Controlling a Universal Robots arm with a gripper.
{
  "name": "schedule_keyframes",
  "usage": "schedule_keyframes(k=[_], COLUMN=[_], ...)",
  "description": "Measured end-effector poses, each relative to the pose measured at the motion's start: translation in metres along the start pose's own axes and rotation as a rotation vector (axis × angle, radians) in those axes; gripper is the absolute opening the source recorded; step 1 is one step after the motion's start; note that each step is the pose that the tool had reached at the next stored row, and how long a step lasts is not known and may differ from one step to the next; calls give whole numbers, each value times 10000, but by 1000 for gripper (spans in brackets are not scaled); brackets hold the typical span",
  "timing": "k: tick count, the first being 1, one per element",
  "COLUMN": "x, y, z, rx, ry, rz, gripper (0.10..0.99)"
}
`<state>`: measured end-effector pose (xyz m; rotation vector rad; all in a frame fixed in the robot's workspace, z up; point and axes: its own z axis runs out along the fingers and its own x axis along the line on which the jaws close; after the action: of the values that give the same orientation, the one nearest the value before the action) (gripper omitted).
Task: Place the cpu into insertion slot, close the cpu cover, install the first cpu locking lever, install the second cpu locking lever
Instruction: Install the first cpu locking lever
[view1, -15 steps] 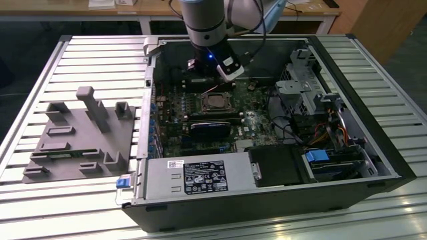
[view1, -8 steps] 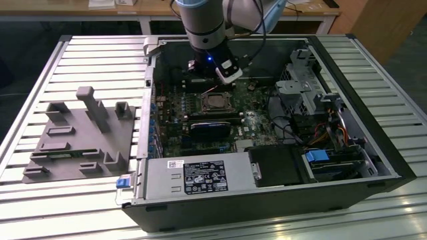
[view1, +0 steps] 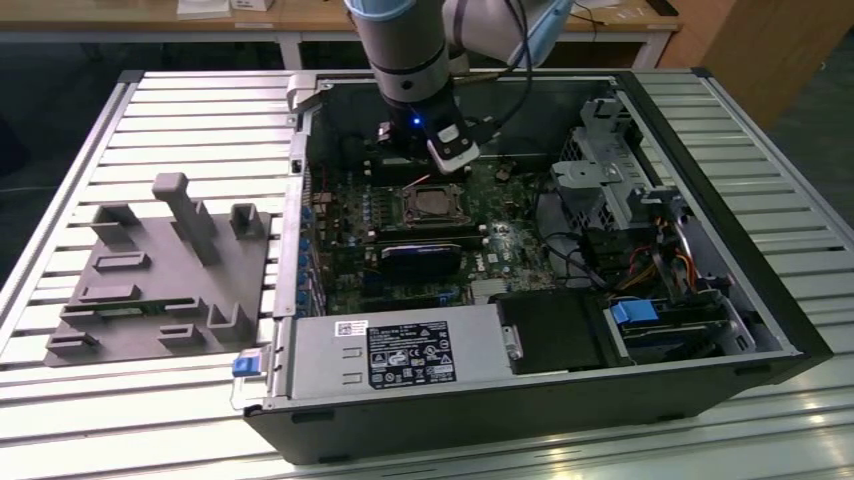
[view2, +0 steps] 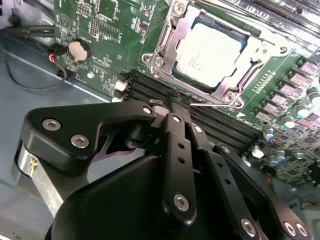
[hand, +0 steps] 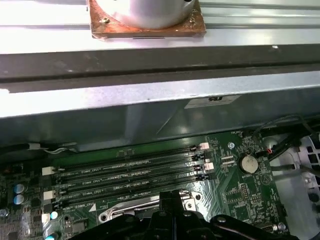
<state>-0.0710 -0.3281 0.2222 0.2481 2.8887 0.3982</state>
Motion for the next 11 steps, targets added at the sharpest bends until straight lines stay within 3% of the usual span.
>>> schedule_keyframes(k=[11], x=[54], y=[85], z=[66], rx=[72], ry=[-108], rz=[360], gripper=[106])
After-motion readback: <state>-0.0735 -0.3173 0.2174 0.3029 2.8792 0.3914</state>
